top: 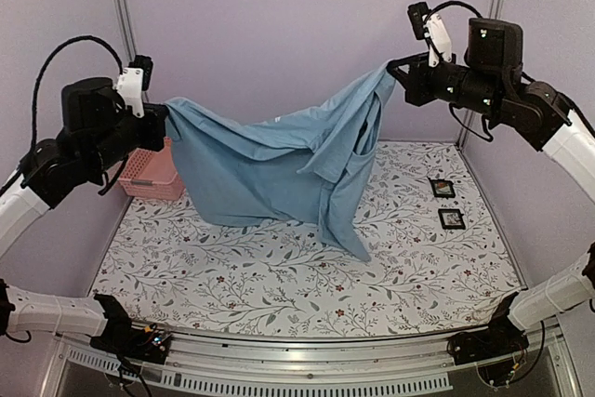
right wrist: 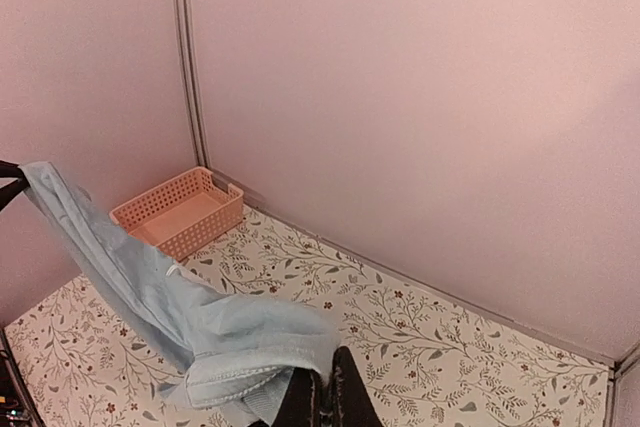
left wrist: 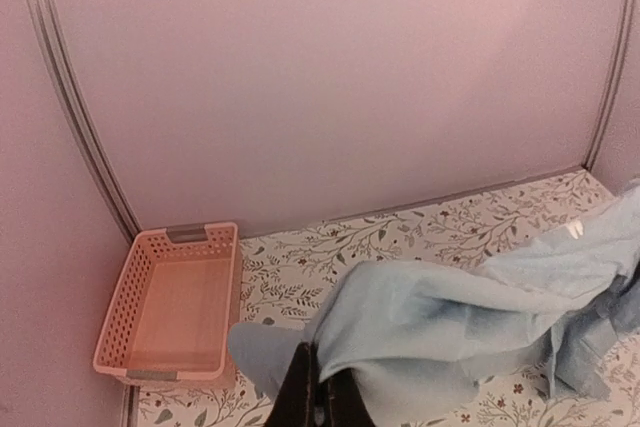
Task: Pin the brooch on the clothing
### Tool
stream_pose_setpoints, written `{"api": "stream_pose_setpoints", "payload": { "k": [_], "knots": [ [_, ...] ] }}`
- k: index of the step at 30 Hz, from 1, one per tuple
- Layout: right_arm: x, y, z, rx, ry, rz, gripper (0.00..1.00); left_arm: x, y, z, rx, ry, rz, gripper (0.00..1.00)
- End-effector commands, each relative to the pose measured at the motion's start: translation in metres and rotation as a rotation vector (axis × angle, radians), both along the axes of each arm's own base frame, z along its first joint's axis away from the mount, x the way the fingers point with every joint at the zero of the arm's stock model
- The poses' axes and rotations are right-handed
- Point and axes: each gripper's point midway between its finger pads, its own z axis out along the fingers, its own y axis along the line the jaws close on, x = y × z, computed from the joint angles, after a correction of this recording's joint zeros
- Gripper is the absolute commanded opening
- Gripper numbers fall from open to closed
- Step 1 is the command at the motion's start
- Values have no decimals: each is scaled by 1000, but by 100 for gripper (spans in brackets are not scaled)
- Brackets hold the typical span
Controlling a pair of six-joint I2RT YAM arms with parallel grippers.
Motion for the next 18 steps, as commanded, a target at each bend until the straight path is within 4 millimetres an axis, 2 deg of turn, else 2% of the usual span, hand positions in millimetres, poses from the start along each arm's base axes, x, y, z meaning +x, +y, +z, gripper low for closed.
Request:
{"api": "stream_pose_setpoints", "payload": {
  "k": [1, 4, 8, 9, 11, 12, 15, 16, 18],
  "knots": [
    [-37, -22, 75, 64, -161, 59, 0, -22, 12, 42, 22, -92, -21, 0],
    [-30, -35, 79, 38, -190, -8, 0, -16, 17, 39, 97, -116, 13, 0],
    [9, -41, 76, -2, -195, -50, 0, 18, 5, 18, 195, -75, 25, 0],
    [27, -40, 74, -5, -189, -57, 0, 30, 5, 18, 202, -74, 29, 0],
    [56, -52, 84, 19, -203, -79, 0, 57, 13, 29, 208, -99, 67, 0],
    [74, -51, 84, 27, -199, -78, 0, 74, 18, 31, 217, -103, 96, 0],
    [110, -68, 105, 89, -227, -94, 0, 113, 32, 51, 236, -141, 155, 0],
    [126, -71, 105, 106, -224, -91, 0, 125, 32, 57, 250, -151, 159, 0],
    [143, -81, 116, 162, -236, -91, 0, 141, 28, 72, 278, -185, 155, 0]
  ]
}}
